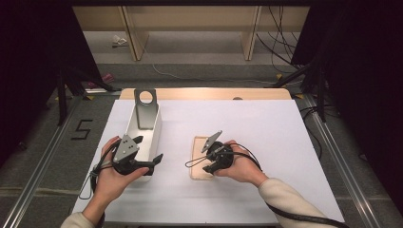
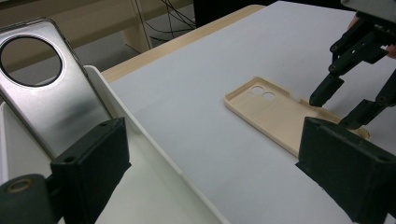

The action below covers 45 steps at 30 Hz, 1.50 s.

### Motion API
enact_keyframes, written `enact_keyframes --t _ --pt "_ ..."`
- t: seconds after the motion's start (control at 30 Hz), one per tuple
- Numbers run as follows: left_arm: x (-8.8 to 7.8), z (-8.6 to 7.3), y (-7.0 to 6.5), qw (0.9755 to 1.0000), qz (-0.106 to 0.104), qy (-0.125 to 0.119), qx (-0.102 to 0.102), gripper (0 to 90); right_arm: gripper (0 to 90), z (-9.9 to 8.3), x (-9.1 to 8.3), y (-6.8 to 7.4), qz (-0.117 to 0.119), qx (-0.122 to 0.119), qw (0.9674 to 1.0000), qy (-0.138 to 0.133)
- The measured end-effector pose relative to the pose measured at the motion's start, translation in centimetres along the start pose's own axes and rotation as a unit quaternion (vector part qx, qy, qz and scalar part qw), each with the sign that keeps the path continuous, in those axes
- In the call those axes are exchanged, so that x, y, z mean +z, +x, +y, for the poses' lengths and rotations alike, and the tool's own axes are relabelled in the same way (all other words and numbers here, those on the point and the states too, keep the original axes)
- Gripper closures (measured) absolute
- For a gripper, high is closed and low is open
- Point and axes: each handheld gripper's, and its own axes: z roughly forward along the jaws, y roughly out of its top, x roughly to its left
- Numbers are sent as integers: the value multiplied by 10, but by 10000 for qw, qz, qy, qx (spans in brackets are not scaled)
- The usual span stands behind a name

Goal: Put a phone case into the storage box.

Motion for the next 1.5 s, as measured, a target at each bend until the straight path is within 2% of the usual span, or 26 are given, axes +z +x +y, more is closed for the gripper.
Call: enact_keyframes --t 0.17,0.3,0.4,0.7,1.07,1.37,1.5 --pt "1 0 0 10000 -7 22 3 82 333 2 -7 4 6 -159 9999 4" --pt "0 0 0 10000 -2 0 2 81 242 2 -8 8 68 -309 9995 80" --pt "0 0 0 10000 -4 -1 -3 82 211 3 -8 12 59 -413 9990 125" --pt "1 0 0 10000 -11 11 12 82 203 4 -8 24 37 -752 9967 317" --pt "1 0 -1 10000 -15 22 19 81 214 6 -6 29 3 -846 9956 399" --pt "1 0 -1 10000 -19 19 27 81 230 8 -3 36 -84 -1031 9928 607" --pt "1 0 -1 10000 -15 16 22 81 242 10 0 38 -207 -1176 9907 650"
